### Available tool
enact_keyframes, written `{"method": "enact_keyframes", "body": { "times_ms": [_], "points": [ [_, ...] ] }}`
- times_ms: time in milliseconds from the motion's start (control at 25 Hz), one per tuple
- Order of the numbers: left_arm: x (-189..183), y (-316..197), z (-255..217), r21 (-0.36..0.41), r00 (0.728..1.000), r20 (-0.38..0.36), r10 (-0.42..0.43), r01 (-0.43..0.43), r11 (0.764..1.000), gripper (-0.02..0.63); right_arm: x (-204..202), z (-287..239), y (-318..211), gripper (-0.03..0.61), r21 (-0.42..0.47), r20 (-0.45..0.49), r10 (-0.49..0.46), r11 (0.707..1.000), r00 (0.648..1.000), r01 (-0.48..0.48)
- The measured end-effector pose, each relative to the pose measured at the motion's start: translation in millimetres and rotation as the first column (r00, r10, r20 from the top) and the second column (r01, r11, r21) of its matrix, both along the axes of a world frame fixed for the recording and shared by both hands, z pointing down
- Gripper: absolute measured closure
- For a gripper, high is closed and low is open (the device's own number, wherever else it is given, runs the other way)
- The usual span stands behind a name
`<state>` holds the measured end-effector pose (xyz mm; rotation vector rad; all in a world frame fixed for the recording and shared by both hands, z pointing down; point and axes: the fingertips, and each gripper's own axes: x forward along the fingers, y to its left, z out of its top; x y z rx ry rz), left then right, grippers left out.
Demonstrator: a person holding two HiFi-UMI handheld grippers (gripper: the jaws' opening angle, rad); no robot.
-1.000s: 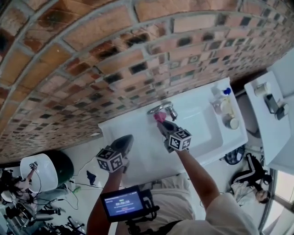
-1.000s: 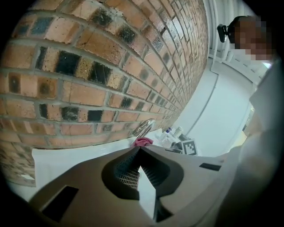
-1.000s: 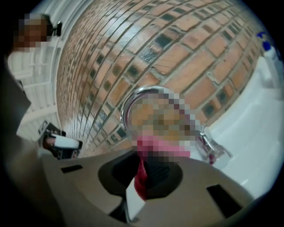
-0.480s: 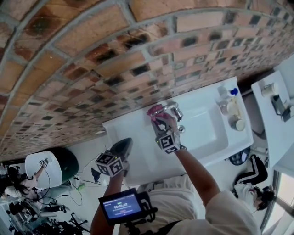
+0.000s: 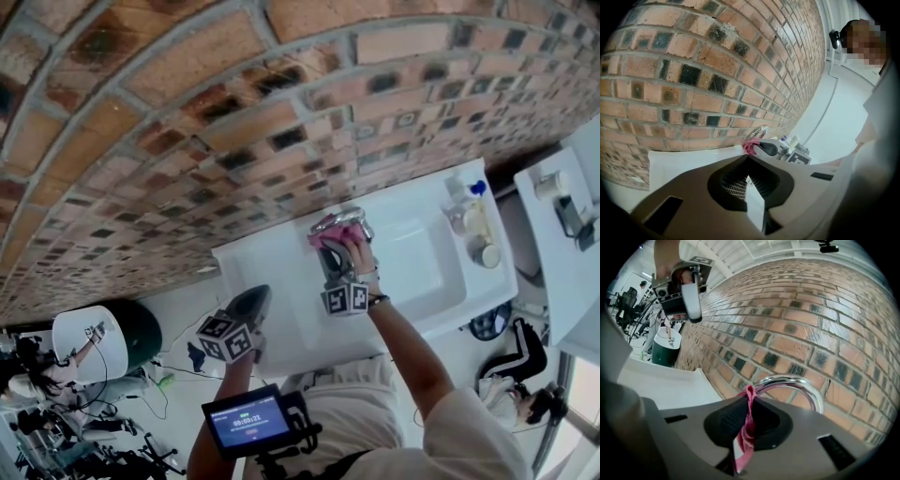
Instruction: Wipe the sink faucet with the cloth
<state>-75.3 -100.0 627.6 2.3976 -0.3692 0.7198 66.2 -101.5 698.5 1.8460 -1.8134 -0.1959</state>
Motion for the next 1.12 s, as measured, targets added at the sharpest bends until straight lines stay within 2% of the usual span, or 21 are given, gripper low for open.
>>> {"method": "enact_keyframes", "body": {
  "times_ms": [120,240,520,600,720,880,960,1120],
  "points": [
    [-2,4,0,-0.002,1.0,0.002,-0.003,0.003,1.0,0.614,13,-11,2,0.558,0.022,0.048,0.062,0.998,0.997,-0.063],
    [-4,7,-1,0.0,1.0,0.006,-0.004,0.004,1.0,0.614,22,-19,-1,0.558,0.044,0.148,0.11,0.992,0.983,-0.117],
    [0,17,-2,0.007,1.0,0.006,0.008,-0.008,1.0,0.614,41,-22,-7,0.558,0.03,0.361,0.209,0.972,0.909,-0.235],
    [-1,19,-3,0.01,1.0,0.009,0.009,-0.009,1.0,0.614,52,-28,-6,0.558,0.02,0.445,0.255,0.956,0.859,-0.294],
    [0,22,-5,0.012,1.0,0.008,0.011,-0.011,1.0,0.614,71,-33,-3,0.558,0.002,0.571,0.318,0.921,0.757,-0.389],
    [1,25,-7,0.012,1.0,0.005,0.014,-0.014,1.0,0.614,85,-30,4,0.558,-0.045,0.679,0.367,0.885,0.635,-0.464],
    [-1,25,-6,0.014,1.0,0.007,0.013,-0.013,1.0,0.614,91,-28,7,0.558,-0.068,0.707,0.389,0.869,0.591,-0.49],
    [-3,25,-7,0.018,1.0,0.009,0.012,-0.012,1.0,0.614,102,-19,17,0.558,-0.113,0.716,0.441,0.838,0.541,-0.534]
  ]
}}
